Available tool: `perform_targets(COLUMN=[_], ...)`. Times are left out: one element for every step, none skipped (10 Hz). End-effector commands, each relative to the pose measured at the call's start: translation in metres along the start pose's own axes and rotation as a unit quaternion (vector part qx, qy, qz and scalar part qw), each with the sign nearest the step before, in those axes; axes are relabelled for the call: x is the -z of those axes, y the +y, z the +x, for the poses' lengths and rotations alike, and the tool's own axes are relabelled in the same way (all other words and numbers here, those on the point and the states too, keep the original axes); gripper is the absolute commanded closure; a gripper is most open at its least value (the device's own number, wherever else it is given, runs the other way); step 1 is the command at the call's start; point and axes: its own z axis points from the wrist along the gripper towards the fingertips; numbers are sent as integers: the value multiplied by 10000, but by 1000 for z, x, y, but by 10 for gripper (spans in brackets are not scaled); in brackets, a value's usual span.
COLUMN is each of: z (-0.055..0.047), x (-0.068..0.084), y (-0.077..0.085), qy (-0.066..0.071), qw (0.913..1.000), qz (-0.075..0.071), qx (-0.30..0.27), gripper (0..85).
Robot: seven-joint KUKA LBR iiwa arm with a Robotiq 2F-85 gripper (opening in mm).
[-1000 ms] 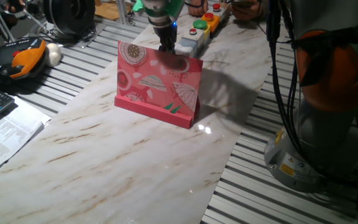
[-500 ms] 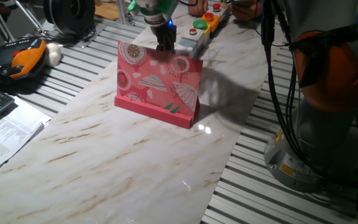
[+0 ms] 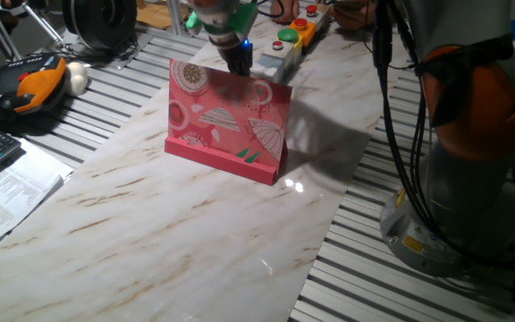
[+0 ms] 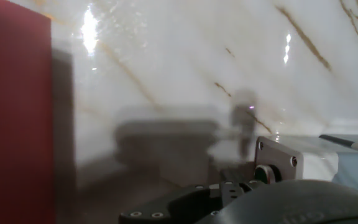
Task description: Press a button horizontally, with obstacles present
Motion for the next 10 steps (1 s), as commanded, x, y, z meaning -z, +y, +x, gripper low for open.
perform_targets(z=[2, 3, 4, 4, 4, 4, 5, 5, 6, 6], x=[-5, -13, -18, -22, -25, -27, -29, -31, -32, -33], y=[-1, -6, -10, -11, -10, -9, -11, -13, -14, -16], qy=[-57, -99, -104, -129, -142, -150, -168, -204, -220, -225], qw=[10000, 9999, 9999, 9999, 9999, 9997, 9993, 9992, 9989, 9988], qz=[70, 36, -2, -22, 64, 197, 292, 313, 362, 378], qx=[10, 35, 75, 77, 72, 89, 140, 163, 185, 208], gripper=[850, 850, 850, 850, 850, 850, 850, 850, 850, 850])
